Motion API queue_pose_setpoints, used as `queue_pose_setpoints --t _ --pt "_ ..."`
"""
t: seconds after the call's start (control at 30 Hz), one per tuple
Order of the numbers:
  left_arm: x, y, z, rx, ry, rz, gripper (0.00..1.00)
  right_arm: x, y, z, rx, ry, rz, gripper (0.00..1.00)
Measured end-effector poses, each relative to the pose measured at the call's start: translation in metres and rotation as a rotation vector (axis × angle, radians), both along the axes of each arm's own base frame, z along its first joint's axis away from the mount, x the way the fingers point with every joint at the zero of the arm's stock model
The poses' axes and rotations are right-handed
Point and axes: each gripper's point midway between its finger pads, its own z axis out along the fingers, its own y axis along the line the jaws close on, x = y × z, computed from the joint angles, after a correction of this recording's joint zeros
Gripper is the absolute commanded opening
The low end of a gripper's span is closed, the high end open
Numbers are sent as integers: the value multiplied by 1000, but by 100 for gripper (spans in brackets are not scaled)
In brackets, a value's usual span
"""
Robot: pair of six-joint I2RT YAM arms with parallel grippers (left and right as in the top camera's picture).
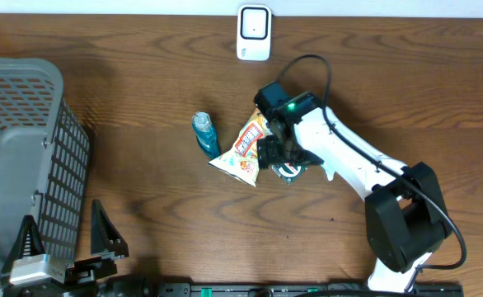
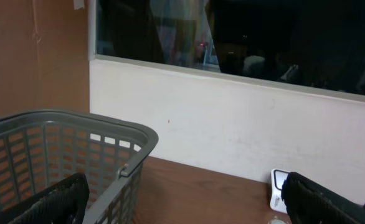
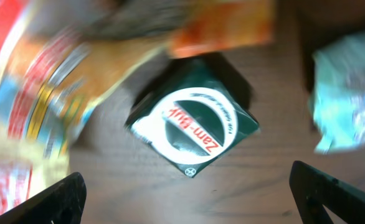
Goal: Scan the item barcode
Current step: 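Close the right gripper on the Zam-Buk box and lift it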
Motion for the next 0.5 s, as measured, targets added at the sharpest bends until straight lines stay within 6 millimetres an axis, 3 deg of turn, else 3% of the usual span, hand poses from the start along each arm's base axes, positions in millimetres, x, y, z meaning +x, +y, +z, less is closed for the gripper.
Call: queue_pose_setpoints --t 0.23,0.33,0.5 --pt "0 0 0 0 0 0 98 24 -16 -17 60 -58 -419 99" --pt "0 0 0 0 1 0 98 30 -12 -25 101 -83 -481 99" --pt "0 0 0 0 1 0 98 22 -11 -37 114 -60 -545 99"
